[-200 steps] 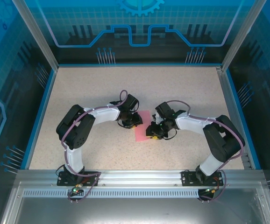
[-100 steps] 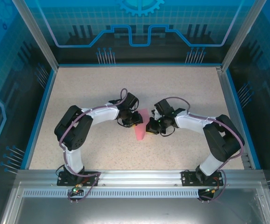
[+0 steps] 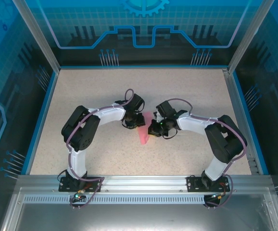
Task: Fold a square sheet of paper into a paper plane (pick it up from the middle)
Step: Third fold the triangle at the center of the table.
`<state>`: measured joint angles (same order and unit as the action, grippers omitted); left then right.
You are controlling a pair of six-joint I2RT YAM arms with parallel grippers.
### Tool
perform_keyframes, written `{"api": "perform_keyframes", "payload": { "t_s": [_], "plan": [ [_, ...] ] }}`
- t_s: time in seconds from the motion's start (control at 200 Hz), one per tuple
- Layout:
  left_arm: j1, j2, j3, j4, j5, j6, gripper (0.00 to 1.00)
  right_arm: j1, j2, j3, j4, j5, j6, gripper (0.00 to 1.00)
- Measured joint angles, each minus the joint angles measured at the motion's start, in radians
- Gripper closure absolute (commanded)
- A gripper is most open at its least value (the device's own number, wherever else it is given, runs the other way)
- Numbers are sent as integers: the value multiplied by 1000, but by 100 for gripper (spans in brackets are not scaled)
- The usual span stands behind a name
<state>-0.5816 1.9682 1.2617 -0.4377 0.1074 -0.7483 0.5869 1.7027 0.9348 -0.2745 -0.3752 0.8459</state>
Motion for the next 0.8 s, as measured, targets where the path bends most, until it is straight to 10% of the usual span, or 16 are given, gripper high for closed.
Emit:
{"api": "perform_keyframes", "payload": {
  "t_s": [0.8],
  "plan": [
    [4,3,10,-7,-10,18,78,25,121,55,123,1,0,96]
  ]
}}
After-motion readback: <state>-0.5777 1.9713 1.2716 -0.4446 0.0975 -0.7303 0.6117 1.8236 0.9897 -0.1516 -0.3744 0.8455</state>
